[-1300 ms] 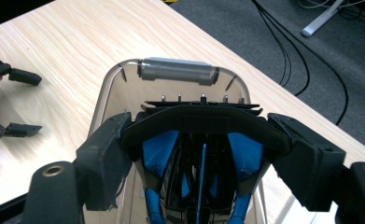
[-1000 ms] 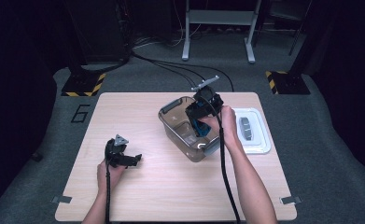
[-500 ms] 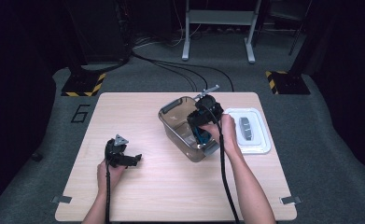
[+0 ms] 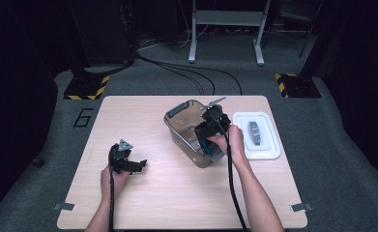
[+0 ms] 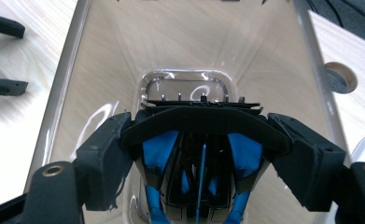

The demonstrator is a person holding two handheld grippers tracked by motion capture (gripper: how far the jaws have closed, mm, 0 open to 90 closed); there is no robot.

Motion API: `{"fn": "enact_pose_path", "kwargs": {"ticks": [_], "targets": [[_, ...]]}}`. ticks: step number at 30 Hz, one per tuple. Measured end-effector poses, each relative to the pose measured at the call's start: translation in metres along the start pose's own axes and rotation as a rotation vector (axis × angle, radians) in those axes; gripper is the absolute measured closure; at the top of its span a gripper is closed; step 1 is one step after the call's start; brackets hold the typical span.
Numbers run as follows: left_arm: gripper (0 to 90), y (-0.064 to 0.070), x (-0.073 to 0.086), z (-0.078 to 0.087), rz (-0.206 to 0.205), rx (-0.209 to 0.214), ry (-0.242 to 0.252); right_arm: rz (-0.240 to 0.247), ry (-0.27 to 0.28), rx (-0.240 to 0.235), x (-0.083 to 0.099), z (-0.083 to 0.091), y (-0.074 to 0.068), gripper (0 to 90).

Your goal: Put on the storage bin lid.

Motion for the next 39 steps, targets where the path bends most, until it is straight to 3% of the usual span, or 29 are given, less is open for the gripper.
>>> {"fn": "enact_pose_path", "kwargs": {"ticks": [17,39], "targets": [[1.8,0.0,0.0,0.0,0.0,-0.001,0.001,-0.014,-0.038,-0.012,0.016,-0.007,-0.001,24.1],[1.9,0.0,0.0,0.0,0.0,-0.001,0.001,-0.001,-0.116,0.008,0.025,0.005,0.001,24.1]]}}
Point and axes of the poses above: each handheld gripper's, and its own axes: z roughly backward along the jaws, x roughly out of its underside, y roughly to its right, the point moved 8 cm from there along -z, roughly forward along the jaws, and after that the axes turned 9 degrees about x, right-handed, at the moved point
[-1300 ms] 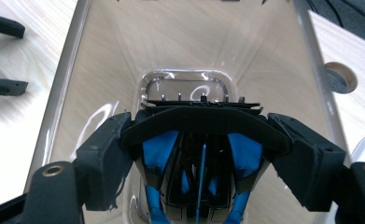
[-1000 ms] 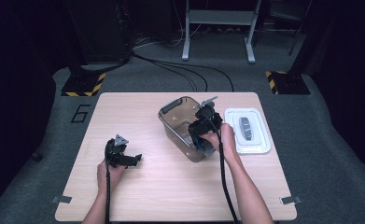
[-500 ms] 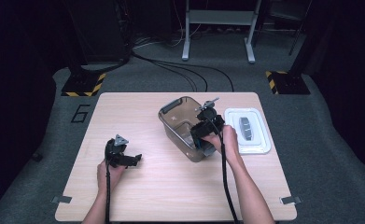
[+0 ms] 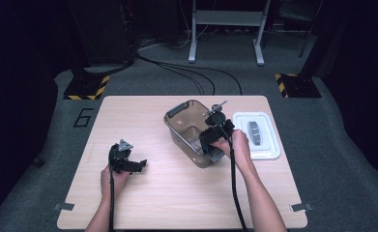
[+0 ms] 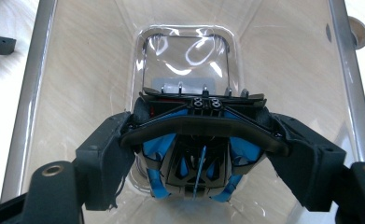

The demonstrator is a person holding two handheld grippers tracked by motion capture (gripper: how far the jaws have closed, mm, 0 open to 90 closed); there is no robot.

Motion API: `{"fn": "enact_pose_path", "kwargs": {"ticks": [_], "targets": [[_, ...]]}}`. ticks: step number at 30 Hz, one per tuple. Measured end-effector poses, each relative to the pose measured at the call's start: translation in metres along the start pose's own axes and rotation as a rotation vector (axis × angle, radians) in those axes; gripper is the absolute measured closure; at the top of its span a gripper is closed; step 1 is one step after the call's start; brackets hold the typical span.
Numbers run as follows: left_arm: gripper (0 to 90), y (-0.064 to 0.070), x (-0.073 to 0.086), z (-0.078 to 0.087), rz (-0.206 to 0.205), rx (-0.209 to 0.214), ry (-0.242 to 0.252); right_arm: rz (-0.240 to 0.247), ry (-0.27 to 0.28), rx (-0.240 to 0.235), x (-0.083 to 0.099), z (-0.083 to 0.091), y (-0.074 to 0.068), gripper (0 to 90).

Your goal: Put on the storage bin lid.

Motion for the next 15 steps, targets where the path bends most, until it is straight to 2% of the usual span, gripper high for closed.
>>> {"fn": "enact_pose_path", "kwargs": {"ticks": [15], "targets": [[1.9,-0.0001,0.0,0.0,-0.001,0.0,-0.001,0.007,-0.035,0.009,0.0085,0.0088,0.0003,24.1]]}}
Point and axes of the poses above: each handheld gripper's, and its own axes: z roughly backward along the jaws, x roughly out of its underside, y roughly to its right, the point moved 8 cm from there along -z, roughly forward along the jaws, and after that the axes turned 9 degrees about x, right-handed, at the moved point
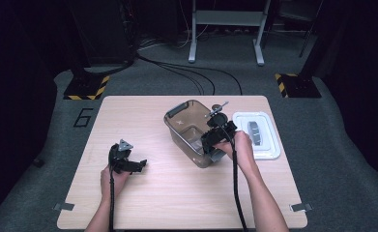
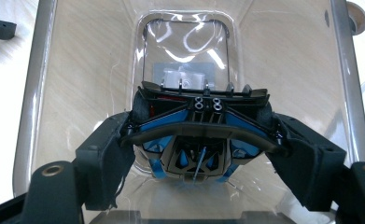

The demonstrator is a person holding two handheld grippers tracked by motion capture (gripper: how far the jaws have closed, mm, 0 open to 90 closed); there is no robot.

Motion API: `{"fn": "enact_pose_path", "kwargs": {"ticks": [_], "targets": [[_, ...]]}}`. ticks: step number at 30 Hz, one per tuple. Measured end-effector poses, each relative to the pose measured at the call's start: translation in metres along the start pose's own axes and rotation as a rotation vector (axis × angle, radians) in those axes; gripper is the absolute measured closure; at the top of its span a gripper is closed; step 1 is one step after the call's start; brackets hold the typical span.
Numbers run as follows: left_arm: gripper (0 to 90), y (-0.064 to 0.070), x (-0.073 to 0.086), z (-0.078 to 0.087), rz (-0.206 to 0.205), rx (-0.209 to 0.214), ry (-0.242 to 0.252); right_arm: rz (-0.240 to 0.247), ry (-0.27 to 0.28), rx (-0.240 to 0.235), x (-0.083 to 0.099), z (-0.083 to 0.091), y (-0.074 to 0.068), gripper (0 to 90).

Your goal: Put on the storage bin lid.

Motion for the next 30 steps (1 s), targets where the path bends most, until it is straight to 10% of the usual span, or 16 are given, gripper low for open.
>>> {"fn": "enact_pose_path", "kwargs": {"ticks": [30], "targets": [[1.9,0.0,0.0,0.0,0.001,0.0,0.001,0.007,-0.091,0.015,0.011,0.01,0.0,24.0]]}}
Point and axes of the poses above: each handheld gripper's, and its own axes: z roughly backward along the jaws, x roughly out of its underside, y roughly to its right, the point moved 8 cm from there along -z, roughly forward along the jaws, and after that the axes turned 9 degrees about x, right-handed, at the moved point
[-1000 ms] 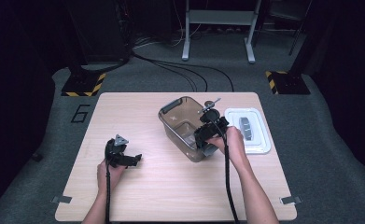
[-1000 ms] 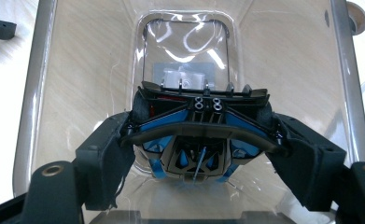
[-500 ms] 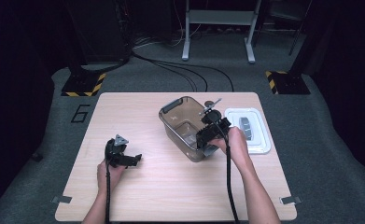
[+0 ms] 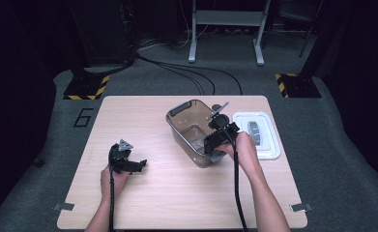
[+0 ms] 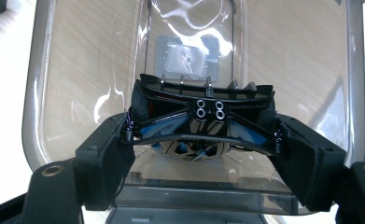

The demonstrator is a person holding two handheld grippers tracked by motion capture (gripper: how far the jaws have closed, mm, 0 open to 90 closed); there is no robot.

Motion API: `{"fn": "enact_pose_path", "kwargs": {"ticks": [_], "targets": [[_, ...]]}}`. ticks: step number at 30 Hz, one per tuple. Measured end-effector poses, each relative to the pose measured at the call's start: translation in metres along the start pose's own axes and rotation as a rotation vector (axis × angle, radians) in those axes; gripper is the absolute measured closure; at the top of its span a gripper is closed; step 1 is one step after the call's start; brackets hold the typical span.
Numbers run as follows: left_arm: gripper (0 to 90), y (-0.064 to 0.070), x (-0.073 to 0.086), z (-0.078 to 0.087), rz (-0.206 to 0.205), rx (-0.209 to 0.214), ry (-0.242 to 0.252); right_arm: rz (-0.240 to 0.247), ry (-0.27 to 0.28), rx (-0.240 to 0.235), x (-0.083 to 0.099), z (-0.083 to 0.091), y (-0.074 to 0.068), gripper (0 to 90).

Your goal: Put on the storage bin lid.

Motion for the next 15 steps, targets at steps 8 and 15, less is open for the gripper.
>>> {"fn": "enact_pose_path", "kwargs": {"ticks": [8,15], "targets": [[1.9,-0.0001,0.0,0.0,-0.001,0.0,0.0,-0.021,-0.009,0.027,0.0006,0.0009,-0.0038,23.9],[2.0,-0.0001,0.0,0.0,0.0,0.0,0.0,-0.036,-0.004,0.025,0.0013,0.0007,-0.003,23.7]]}}
Point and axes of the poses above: each handheld gripper's, and its own axes: z roughly backward along the jaws, x roughly out of its underside, y roughly to its right, the point moved 8 cm from there along -z, roughly forward along the jaws, and after that the axes turned 9 degrees about x, right-handed, at the moved point
